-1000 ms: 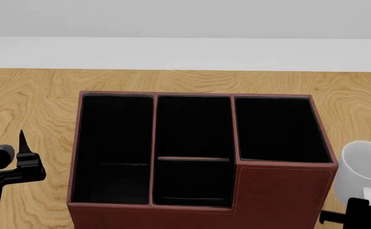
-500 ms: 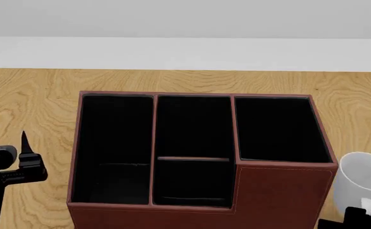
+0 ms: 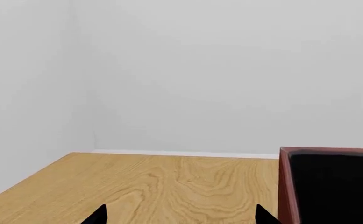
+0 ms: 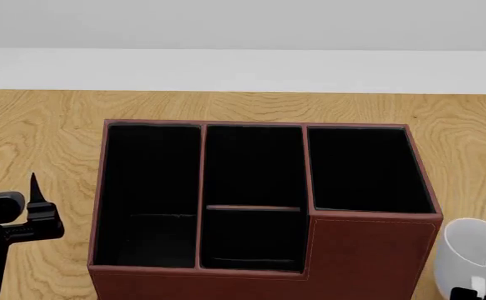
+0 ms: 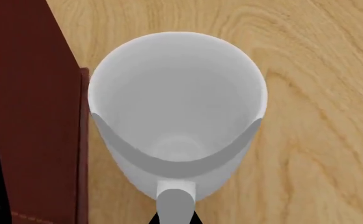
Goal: Pick up the white mug and place it to the right of the caddy.
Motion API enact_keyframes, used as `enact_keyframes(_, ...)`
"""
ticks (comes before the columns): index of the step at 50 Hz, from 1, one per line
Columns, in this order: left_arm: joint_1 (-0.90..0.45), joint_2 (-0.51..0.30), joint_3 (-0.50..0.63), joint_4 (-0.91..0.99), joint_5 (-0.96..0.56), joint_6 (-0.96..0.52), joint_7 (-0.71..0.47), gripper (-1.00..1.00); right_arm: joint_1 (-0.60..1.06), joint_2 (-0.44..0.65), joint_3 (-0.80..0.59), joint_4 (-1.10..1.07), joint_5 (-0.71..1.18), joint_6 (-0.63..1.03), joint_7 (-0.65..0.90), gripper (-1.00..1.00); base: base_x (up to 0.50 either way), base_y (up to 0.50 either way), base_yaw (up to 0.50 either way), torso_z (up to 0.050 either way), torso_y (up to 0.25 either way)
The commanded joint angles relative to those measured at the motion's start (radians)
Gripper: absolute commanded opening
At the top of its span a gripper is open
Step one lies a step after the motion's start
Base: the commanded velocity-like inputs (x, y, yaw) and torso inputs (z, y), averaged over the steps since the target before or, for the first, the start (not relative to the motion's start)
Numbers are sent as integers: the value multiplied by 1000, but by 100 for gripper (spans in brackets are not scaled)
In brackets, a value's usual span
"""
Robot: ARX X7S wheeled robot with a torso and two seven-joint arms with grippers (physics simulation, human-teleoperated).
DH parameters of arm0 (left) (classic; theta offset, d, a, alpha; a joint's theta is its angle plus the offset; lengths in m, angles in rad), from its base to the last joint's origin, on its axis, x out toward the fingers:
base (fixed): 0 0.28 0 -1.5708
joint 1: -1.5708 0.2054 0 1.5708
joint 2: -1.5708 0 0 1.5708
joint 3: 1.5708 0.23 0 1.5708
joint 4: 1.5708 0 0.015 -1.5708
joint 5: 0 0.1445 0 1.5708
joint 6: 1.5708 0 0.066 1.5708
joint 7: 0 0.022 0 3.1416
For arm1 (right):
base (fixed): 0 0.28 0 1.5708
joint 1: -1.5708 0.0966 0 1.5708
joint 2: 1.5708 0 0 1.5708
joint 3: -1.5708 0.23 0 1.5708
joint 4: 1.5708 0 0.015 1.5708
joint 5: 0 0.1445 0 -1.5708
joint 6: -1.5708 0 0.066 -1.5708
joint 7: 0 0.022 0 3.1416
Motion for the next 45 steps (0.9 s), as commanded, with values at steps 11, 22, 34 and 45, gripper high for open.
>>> enact_keyframes(11,-8,4,9,-29,4,15,3,100,5,-48,110,97,-144,-40,-60,-100,1,0,2,0,1)
enact_keyframes(22,9,-3,14,34,-1,-28,-14,100,-15,-66,248,98,-282,-29,-77,-100,3,0,3,0,0)
enact_keyframes(34,5,-3,14,12,-3,-12,-9,100,-24,-77,367,98,-416,-18,-93,100,0,0,0,0,0)
enact_keyframes(45,-8,4,17,-33,0,18,1,100,-26,-83,446,98,-497,-19,-111,100,0,0,0,0,0)
